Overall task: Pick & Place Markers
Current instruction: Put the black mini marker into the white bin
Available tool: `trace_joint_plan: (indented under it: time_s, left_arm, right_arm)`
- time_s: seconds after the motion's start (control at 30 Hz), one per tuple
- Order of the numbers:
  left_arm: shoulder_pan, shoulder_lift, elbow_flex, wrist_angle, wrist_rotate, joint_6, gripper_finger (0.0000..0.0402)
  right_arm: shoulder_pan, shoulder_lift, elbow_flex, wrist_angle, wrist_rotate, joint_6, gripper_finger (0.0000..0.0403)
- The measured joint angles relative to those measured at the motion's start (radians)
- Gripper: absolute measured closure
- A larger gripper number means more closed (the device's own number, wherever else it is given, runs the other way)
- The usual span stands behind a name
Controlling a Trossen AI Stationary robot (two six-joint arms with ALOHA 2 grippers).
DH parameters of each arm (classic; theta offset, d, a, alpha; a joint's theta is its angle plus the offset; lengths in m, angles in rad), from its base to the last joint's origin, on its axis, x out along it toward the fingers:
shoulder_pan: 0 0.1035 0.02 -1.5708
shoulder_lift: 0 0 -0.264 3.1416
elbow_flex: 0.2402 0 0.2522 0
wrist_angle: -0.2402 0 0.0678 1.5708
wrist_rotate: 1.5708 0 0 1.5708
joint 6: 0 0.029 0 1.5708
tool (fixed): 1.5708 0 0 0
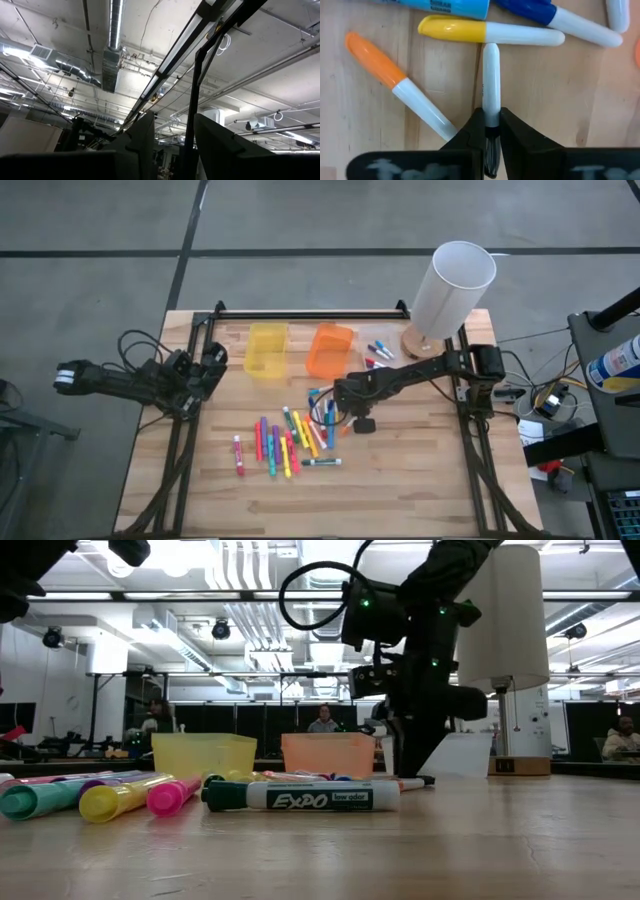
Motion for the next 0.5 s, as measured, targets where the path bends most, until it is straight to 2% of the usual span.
trace_joint_plan:
  time_s: [0.27, 0.4, 0.5]
  left_arm:
    - [0.000, 0.000, 0.000, 0.000, 0.000, 0.001, 0.0268]
    - [0.000, 0.000, 0.000, 0.006, 0.000, 0.001, 0.0268]
    - [0.000, 0.002, 0.000, 0.071, 0.000, 0.020, 0.0268]
  right_arm:
    - [0.001, 0.001, 0.158, -0.161, 0.022, 0.111, 0.0376]
    - [0.001, -0.003, 0.274, -0.262, 0.079, 0.170, 0.0376]
    - [0.001, -0.003, 0.345, -0.307, 0.143, 0.182, 0.0376]
